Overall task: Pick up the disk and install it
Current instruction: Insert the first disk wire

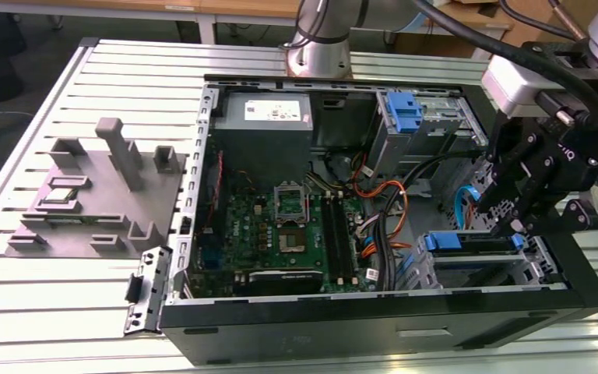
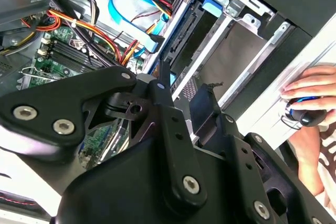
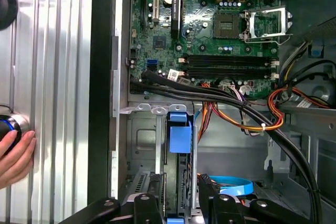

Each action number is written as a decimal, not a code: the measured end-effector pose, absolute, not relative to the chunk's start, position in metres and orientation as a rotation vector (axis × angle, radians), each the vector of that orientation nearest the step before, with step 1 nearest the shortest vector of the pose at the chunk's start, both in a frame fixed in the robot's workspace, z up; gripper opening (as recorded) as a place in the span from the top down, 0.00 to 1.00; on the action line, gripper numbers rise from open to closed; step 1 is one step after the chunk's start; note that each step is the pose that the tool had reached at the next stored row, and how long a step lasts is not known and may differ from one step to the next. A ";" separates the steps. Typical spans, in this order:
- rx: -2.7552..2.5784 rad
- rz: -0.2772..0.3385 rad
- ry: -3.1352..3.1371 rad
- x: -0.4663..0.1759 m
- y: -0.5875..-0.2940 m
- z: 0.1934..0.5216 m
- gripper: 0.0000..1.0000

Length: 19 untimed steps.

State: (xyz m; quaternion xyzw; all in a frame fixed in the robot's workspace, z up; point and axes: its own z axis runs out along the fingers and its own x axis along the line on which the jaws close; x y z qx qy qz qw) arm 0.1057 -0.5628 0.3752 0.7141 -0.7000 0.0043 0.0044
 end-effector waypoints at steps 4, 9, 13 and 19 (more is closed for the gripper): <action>2.239 0.013 -2.192 0.106 -0.563 0.375 0.58; 2.239 0.013 -2.192 0.106 -0.563 0.376 0.58; 2.238 0.014 -2.192 0.106 -0.563 0.376 0.58; 2.238 0.014 -2.192 0.106 -0.563 0.378 0.58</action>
